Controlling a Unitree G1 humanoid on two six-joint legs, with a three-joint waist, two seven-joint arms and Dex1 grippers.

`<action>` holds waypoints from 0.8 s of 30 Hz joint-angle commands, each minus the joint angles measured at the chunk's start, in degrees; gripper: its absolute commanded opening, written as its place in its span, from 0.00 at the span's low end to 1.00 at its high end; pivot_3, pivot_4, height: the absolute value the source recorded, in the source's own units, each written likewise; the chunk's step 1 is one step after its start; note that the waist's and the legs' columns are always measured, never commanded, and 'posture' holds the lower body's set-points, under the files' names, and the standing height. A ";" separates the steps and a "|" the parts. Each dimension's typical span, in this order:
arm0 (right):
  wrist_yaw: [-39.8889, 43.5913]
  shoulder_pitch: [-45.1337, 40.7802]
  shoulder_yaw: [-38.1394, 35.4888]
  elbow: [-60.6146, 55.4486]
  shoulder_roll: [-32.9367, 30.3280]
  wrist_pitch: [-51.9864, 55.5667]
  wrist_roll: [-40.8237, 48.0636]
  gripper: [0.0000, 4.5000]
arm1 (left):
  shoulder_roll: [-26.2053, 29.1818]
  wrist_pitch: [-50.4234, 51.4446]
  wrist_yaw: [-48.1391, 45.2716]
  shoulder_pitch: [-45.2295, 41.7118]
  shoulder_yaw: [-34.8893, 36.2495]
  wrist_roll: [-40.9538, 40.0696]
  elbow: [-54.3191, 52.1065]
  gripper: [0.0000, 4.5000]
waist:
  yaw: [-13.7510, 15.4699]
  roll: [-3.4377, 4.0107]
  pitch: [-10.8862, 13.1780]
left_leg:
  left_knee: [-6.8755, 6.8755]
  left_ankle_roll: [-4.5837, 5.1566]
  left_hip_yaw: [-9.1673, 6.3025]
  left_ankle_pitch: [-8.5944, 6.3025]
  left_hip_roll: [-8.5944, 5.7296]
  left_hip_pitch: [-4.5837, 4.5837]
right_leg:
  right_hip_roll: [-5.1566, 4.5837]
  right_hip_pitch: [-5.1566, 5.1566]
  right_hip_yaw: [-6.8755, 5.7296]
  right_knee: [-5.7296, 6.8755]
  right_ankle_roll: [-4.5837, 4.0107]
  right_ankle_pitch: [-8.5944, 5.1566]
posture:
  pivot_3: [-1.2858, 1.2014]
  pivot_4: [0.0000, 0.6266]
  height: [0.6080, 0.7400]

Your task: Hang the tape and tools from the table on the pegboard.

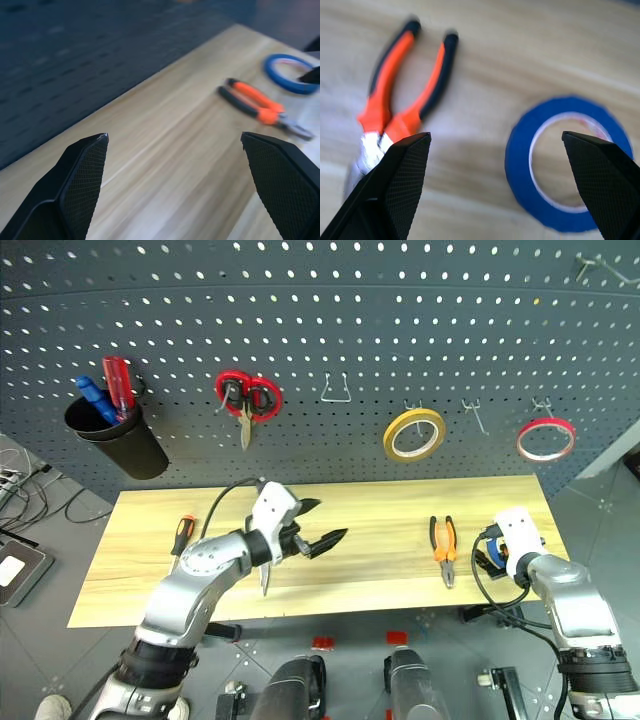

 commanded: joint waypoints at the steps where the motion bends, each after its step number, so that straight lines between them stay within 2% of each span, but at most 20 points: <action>1: 1.69 -1.90 -0.63 1.04 -1.27 1.14 1.04 1.00 | -0.47 -4.62 -5.63 -3.48 -2.44 -0.62 4.09 1.00 | -0.36 0.01 0.74 | 0.00 0.00 0.00 0.00 0.01 -0.01 | 0.00 0.00 0.00 -0.01 0.00 0.00 | 0.43 0.60 1.00; 4: 1.97 -4.64 -0.29 4.67 -1.03 1.03 0.92 1.00 | -1.28 -10.21 -11.78 -8.65 -6.27 1.15 11.45 1.00 | -0.76 -0.03 1.95 | 0.01 -0.01 0.01 0.01 0.06 -0.04 | 0.00 -0.06 0.00 0.00 0.00 0.00 | 0.43 0.64 1.00; 9: 2.08 -7.69 0.37 7.95 -0.29 0.80 0.82 1.00 | -2.86 -14.85 -18.38 -13.38 -9.44 1.79 17.77 1.00 | -0.92 0.04 3.68 | 0.09 -0.02 0.01 0.06 0.05 -0.15 | 0.00 -0.16 -0.01 0.08 0.03 0.03 | 0.43 0.69 1.00; 18: 1.73 -13.04 1.75 15.98 0.18 -2.90 -0.38 1.00 | -9.54 -28.04 -21.47 -22.33 -12.24 7.43 34.18 1.00 | -0.91 0.07 6.76 | 0.68 -0.03 -0.05 0.06 0.08 -0.51 | -0.03 -0.27 -0.11 0.17 0.16 0.10 | 0.43 0.77 1.00; 24: 0.08 -16.02 0.57 21.59 1.09 -3.01 -0.42 1.00 | -12.37 -33.80 -21.63 -26.52 -11.26 9.50 42.04 1.00 | -1.18 0.02 7.37 | 0.82 -0.02 -0.01 0.06 0.04 -0.65 | -0.11 -0.33 -0.11 0.14 0.37 0.22 | 0.43 0.78 1.00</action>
